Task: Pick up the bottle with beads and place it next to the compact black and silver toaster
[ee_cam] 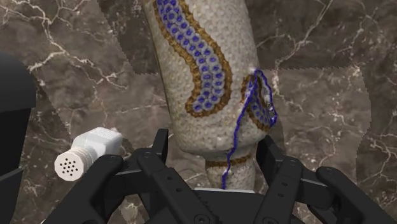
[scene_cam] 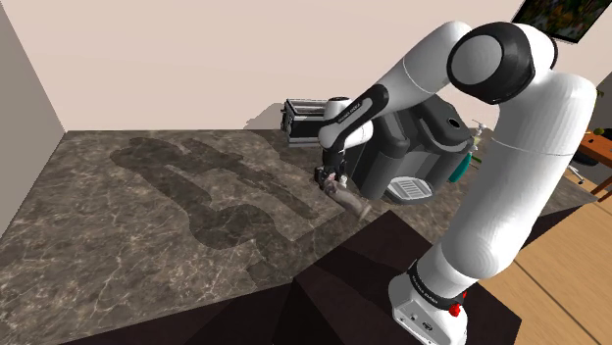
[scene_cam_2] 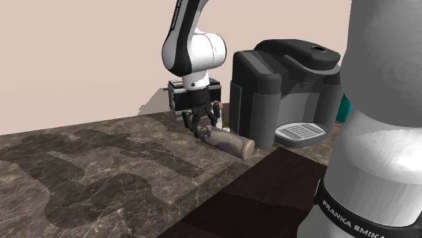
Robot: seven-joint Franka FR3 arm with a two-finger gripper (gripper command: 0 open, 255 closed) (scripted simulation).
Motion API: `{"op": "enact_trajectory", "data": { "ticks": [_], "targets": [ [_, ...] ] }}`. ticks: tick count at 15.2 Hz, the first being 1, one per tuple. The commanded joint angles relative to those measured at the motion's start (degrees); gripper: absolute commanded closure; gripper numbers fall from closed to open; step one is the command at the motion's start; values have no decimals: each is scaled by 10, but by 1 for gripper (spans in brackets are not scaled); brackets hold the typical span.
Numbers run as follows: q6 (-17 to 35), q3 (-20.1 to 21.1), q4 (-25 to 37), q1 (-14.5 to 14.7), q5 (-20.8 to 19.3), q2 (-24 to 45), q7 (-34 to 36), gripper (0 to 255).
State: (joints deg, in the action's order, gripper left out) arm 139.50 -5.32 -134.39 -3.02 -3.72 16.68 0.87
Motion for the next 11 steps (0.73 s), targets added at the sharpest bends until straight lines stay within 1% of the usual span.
{"op": "enact_trajectory", "data": {
  "ticks": [1,11],
  "targets": [
    [-14,0,-2,1,-1,-16,1,255],
    [-87,-2,3,3,-4,-84,0,255]
  ]
}}
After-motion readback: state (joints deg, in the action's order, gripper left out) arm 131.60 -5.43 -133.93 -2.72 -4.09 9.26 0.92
